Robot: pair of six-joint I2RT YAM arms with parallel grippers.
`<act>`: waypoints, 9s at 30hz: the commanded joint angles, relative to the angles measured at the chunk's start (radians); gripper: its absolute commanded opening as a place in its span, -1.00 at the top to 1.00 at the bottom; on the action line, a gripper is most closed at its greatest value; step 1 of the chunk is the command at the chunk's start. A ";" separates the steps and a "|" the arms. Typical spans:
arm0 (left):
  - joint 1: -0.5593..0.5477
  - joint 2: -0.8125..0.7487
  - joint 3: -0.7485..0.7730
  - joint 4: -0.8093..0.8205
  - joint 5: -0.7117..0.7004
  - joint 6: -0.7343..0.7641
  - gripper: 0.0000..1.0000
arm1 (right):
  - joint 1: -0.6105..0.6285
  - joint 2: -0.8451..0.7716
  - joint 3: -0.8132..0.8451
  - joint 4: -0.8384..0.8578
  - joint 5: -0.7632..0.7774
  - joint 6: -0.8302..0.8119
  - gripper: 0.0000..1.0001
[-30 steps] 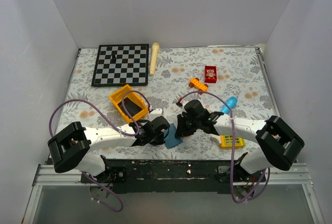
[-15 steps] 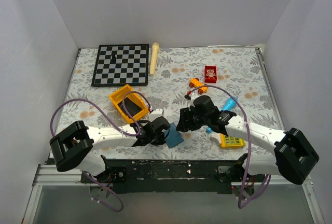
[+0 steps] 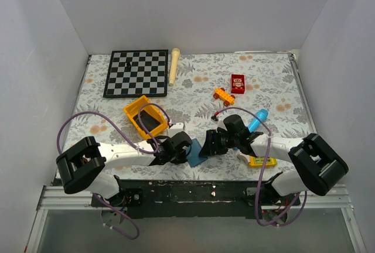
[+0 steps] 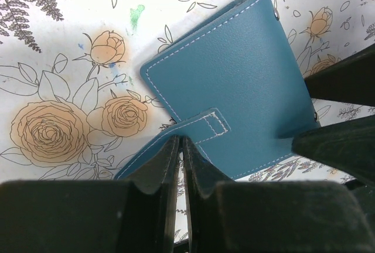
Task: Put the credit cards into the card holder
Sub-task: Close the card holder at the center of the board.
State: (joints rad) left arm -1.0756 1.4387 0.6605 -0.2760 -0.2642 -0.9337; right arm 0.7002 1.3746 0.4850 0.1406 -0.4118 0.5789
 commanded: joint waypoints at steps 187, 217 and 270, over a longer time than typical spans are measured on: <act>0.080 0.224 0.241 0.141 0.169 0.214 0.83 | -0.146 -0.017 0.219 -0.251 0.122 -0.070 0.39; 0.080 0.235 0.237 0.164 0.168 0.196 0.84 | -0.127 0.001 0.150 -0.165 0.048 -0.002 0.40; 0.080 0.246 0.232 0.156 0.169 0.193 0.85 | -0.067 -0.086 0.185 -0.283 0.242 -0.059 0.58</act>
State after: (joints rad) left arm -0.9924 1.6783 0.8921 -0.1116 -0.0929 -0.7437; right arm 0.6296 1.2587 0.6453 -0.1658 -0.1234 0.5457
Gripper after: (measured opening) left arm 0.076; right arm 0.208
